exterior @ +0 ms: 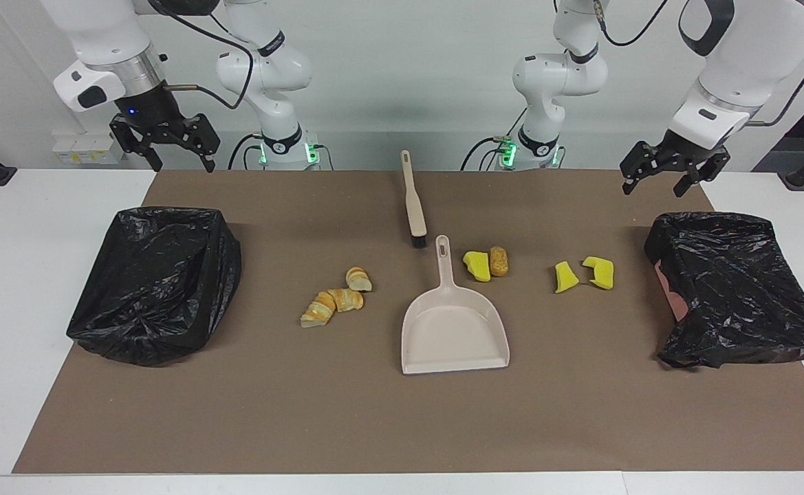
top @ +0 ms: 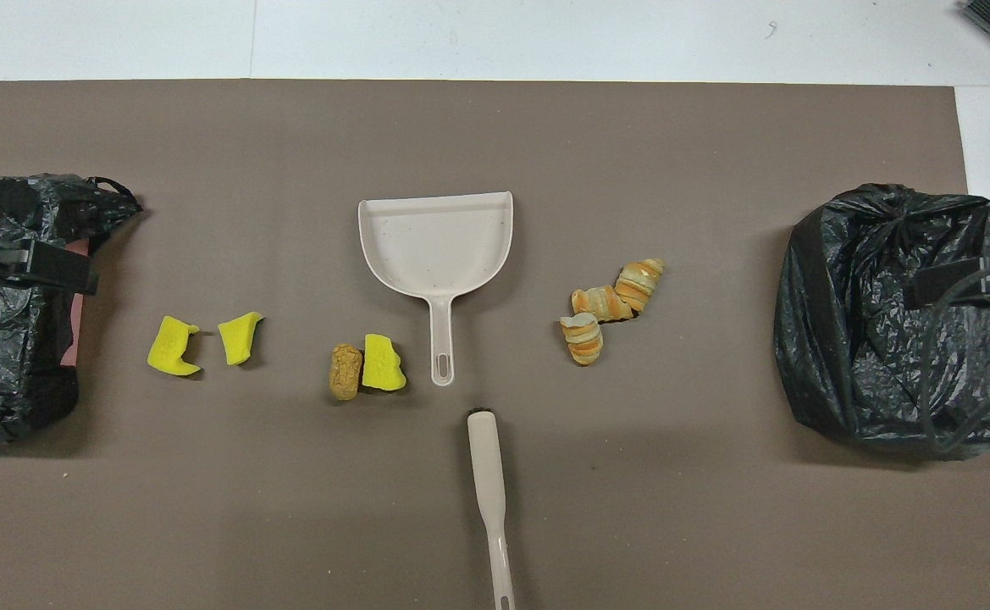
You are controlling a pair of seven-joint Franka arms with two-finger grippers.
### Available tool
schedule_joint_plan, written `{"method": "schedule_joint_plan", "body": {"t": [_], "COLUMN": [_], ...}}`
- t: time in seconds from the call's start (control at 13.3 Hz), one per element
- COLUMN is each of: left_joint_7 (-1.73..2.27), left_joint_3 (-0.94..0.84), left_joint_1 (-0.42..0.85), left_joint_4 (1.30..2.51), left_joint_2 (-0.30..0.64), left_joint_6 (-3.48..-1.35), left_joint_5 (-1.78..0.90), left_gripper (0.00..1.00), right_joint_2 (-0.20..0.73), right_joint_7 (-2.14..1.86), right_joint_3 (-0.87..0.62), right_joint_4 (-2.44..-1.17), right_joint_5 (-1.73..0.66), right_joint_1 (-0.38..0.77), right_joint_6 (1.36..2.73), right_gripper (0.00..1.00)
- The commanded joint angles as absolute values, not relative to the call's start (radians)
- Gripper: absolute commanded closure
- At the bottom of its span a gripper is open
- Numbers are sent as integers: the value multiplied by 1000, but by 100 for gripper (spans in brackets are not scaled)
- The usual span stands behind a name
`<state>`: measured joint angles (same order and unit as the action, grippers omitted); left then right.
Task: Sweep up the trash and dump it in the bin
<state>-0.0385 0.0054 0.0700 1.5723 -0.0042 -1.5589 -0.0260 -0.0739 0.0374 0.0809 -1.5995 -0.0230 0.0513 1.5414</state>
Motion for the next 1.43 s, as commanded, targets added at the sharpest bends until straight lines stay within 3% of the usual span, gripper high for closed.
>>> {"method": "schedule_joint_plan", "body": {"t": [0.0,1.35], "left_joint_7": [-46,-41], "left_joint_3": [-2,-2], "left_joint_1": [58,69], "left_joint_4": [1577,1660], "left_joint_2": [-23,-60], "left_joint_6": [-1539,-1552], "left_joint_5": [-34,-34], "left_gripper": [0,0], "right_joint_2": [-89,-90], "right_joint_7": [21,18], "right_joint_3": [81,83], "right_joint_4": [-1618,-1618], "right_joint_5": [-35,-20], "right_joint_1": [48,40], "right_joint_6": [1563,1549], "right_gripper": [0,0]}}
